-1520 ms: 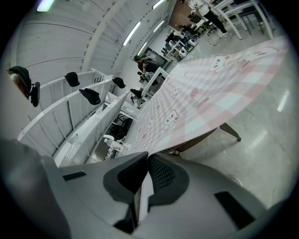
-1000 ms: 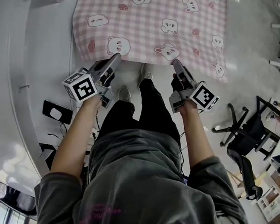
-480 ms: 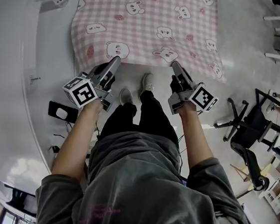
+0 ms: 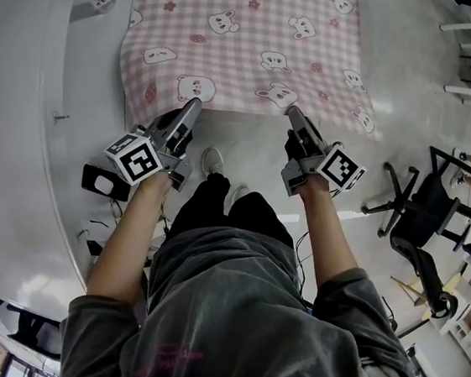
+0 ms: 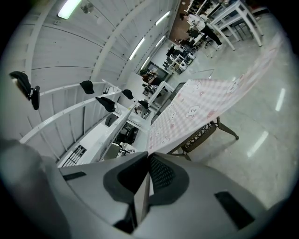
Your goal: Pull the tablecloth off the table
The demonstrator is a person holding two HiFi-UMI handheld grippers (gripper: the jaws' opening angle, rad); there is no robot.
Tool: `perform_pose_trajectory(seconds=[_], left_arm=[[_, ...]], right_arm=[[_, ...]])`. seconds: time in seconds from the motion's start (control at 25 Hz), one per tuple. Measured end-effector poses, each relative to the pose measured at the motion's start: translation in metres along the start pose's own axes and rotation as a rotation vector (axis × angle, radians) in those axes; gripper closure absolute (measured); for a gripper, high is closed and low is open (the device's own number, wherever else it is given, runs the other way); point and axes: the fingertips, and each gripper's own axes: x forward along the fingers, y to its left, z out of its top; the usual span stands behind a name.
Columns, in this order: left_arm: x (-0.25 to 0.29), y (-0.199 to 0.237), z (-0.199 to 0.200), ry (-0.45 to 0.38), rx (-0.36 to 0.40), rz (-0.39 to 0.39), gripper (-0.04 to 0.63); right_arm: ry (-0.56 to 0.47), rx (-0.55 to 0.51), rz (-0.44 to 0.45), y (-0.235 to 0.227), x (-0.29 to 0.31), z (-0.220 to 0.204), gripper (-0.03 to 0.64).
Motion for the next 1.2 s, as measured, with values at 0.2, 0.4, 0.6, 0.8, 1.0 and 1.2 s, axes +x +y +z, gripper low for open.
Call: perform_pose_trajectory(seconds=[0.2,0.4,0.6,0.8,1.0,1.2], left_arm=[[-0.005,0.003,-0.022,-0.006,0.005,-0.013,0.594],[-0.004,0.001,-0.021,-0.006,0.001,-0.013,0.594],[-0.005,-0.024,-0.005,-0.018,0.014,-0.019,0.594],[-0.003,-0.021,-0.005,-0.018,0.008,-0.025,0.594],[-0.005,-0.031,-0.002,-0.022,0.012,-0.035,0.594],[-0.004,-0.040,0.005,-0.021,0.019,-0.055,0.594]], right_arm=[[-0.002,-0.007,0.010,-0.013,-0.013,-0.015,0.611],[-0.007,0.002,0.022,-0.010,-0.012,-0.011,0.611],[-0.015,-0.006,0.063,0.014,-0.019,0.004,0.611],[-0.018,-0.002,0.052,0.010,-0.018,0.003,0.611],[-0.022,0.003,0.034,0.012,-0.026,0.005,0.611],[-0.032,-0.005,0.049,0.021,-0.028,0.009,0.611]])
